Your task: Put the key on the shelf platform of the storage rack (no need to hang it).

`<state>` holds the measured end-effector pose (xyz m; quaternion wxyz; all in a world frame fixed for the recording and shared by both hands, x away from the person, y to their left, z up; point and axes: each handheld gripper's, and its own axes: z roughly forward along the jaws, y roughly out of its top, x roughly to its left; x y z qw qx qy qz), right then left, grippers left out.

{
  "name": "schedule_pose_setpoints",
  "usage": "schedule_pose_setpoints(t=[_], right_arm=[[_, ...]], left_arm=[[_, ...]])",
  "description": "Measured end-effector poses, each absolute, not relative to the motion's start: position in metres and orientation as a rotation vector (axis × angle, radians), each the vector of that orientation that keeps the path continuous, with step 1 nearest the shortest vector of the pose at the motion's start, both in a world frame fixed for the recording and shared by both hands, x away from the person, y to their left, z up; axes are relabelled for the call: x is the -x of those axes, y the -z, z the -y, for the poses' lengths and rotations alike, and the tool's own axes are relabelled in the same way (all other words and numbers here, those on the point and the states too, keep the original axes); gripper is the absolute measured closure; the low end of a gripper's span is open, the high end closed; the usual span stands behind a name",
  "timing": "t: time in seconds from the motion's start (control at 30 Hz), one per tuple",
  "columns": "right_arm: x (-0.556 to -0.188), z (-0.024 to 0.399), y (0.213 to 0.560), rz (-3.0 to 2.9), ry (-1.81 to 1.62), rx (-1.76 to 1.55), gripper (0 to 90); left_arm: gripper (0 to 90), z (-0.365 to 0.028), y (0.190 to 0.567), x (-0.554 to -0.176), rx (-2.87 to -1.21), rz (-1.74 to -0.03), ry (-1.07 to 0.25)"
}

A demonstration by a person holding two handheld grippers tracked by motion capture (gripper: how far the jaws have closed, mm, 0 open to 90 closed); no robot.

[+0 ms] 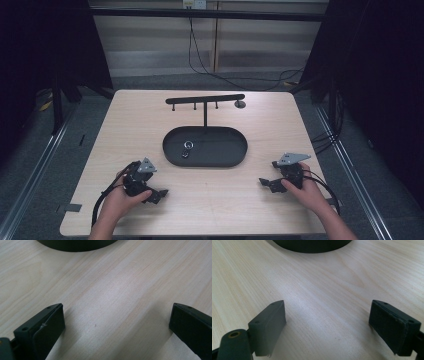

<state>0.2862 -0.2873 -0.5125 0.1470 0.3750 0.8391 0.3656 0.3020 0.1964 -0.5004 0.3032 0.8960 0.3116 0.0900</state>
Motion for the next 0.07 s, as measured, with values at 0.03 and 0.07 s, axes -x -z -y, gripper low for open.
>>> schedule_pose_setpoints(t=[0.03, 0.07], right_arm=[[-0.2861, 0.2873, 0.5124, -2.415, -1.052, -1.077, 13.4], [-0.2860, 0.2873, 0.5125, -2.416, -1.053, -1.077, 13.3]], left_arm=[[0.0, -0.1965, 0.5004, -0.3019, -2.374, -0.826, -0.238], [0.0, -0.1965, 0.5004, -0.3019, -2.375, -0.825, -0.238]])
